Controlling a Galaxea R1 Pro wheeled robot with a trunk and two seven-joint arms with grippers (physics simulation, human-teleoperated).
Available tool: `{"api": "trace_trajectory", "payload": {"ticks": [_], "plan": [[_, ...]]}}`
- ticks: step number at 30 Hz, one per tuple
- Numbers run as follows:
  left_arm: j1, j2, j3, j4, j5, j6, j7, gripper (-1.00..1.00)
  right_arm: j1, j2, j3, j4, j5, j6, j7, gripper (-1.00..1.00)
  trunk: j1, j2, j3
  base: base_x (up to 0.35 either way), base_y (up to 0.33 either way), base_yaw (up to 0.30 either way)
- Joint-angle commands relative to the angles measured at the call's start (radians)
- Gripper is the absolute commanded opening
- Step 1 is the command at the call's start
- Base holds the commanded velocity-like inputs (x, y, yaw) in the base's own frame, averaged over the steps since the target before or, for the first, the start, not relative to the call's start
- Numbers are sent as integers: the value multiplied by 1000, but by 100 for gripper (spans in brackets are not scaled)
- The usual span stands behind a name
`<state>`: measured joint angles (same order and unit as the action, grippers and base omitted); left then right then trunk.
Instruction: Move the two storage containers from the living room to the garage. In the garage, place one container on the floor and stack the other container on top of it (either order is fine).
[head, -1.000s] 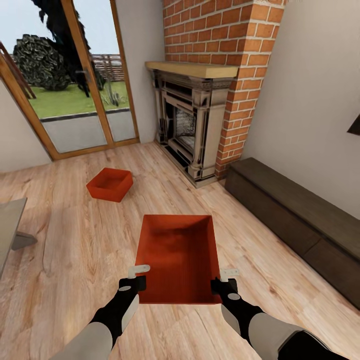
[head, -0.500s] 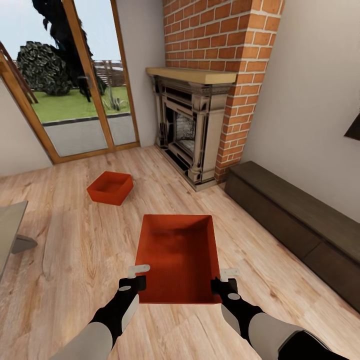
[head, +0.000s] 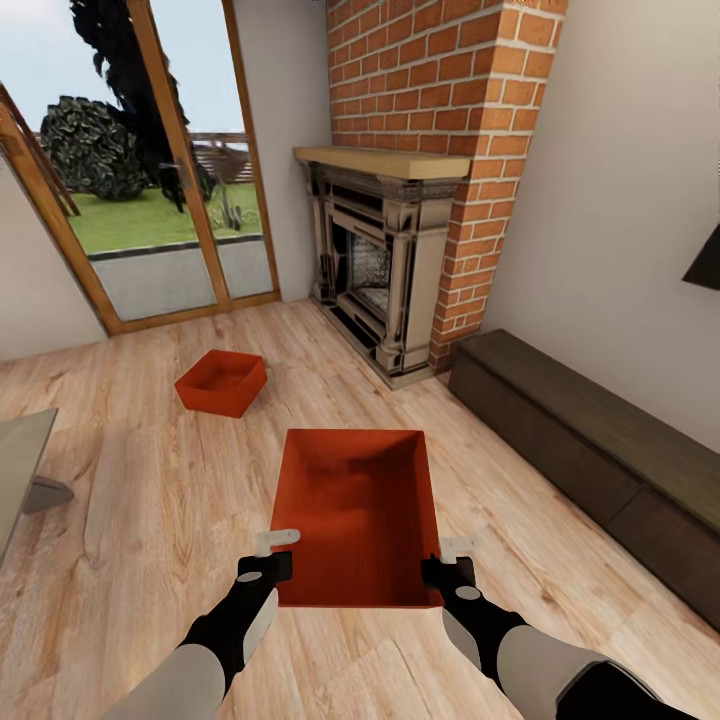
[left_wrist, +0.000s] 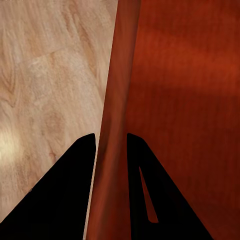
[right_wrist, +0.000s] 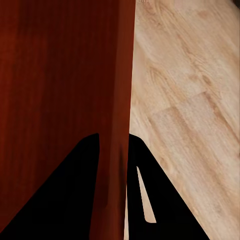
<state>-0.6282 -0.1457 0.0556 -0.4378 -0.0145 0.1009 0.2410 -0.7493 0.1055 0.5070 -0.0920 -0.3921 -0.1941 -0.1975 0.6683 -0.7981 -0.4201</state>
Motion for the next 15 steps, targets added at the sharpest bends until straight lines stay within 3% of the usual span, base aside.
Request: {"api": "trace_trajectory", "payload": {"ticks": [1,15], "plan": [[-1,0,17,-5,-22,8,24,-100,-1,-1,-28,19,-18,-8,-8,-100,0,-1,1,0,0,0],[-1,0,17,-5,-22,8,24,-100,-1,-1,-28,20,-18,-8,-8,-100,0,-1,23,0,0,0]]}}
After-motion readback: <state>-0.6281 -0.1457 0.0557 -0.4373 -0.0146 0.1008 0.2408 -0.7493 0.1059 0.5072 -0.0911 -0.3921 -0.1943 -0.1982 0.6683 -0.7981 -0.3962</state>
